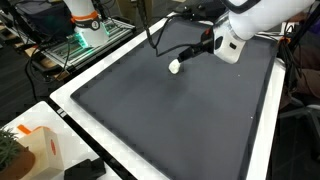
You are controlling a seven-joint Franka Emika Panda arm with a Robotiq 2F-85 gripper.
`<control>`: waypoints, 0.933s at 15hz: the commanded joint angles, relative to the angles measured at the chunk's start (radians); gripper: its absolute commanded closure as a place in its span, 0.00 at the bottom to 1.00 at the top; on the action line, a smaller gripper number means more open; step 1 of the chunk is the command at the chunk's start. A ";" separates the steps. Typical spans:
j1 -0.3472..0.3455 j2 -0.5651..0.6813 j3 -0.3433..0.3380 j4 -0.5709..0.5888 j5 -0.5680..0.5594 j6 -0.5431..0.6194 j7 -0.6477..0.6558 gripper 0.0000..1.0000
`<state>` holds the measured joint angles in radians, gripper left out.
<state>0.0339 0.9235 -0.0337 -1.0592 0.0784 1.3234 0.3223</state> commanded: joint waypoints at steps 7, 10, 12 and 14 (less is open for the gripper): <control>-0.006 0.078 -0.004 0.071 0.014 -0.025 0.015 0.00; -0.016 0.121 -0.002 0.115 0.022 -0.057 0.017 0.00; -0.020 0.151 -0.002 0.150 0.020 -0.104 0.013 0.00; -0.017 0.184 -0.004 0.189 0.012 -0.146 0.014 0.00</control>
<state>0.0222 1.0373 -0.0366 -0.9673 0.0797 1.2561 0.3272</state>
